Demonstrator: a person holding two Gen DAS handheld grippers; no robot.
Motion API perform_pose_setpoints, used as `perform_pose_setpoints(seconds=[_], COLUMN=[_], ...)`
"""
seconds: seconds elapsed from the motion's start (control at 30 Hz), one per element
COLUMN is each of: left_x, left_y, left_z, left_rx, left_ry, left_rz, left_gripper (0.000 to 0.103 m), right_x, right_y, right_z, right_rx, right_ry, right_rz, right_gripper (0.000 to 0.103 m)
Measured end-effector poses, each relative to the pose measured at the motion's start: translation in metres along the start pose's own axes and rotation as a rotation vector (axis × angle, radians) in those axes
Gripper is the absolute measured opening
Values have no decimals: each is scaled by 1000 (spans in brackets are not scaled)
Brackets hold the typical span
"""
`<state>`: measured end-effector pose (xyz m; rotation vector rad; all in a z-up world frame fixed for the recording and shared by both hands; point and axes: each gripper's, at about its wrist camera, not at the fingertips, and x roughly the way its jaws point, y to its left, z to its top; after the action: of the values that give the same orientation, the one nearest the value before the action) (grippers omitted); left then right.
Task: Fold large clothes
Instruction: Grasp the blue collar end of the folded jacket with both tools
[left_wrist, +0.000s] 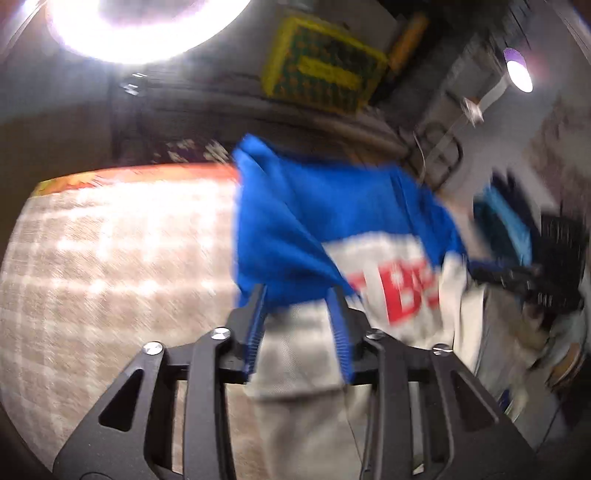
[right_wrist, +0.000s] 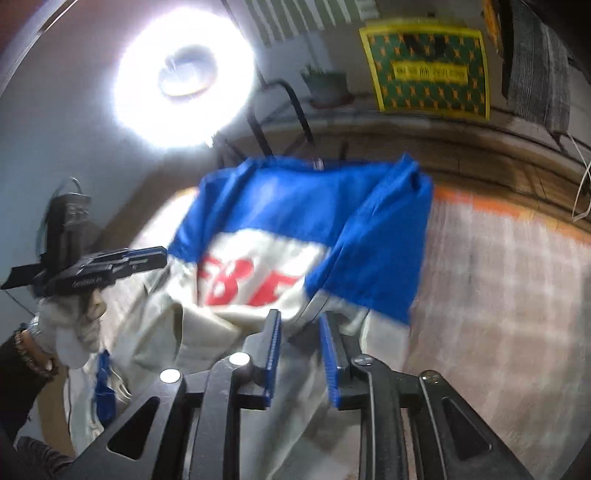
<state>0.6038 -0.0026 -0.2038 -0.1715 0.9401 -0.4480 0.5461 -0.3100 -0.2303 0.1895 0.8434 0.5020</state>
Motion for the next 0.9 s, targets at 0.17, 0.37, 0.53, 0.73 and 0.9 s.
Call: perform_pose_setpoints(seconds=[0.17, 0.37, 0.53, 0.73, 0.9], left_x=[5, 53, 93, 115, 124], left_y=[39, 46, 44, 33, 30], left_z=[41, 65, 77, 94, 105], left_rx=[-174, -134, -126, -86, -86], left_ry=[-26, 47, 87, 97, 104], left_rz=[-69, -42, -44, -41, -28], left_gripper=[58, 58, 58, 58, 58], right_x=[-15, 12, 49, 79, 90], right_y=[-49, -92, -95, -95, -98], right_z=[23, 48, 66, 92, 102], right_rx=[106, 214, 181, 162, 169], right_ry=[-66, -85, -39, -23, -21], right_rz=[48, 57, 24, 12, 23], right_gripper=[52, 50, 49, 50, 42])
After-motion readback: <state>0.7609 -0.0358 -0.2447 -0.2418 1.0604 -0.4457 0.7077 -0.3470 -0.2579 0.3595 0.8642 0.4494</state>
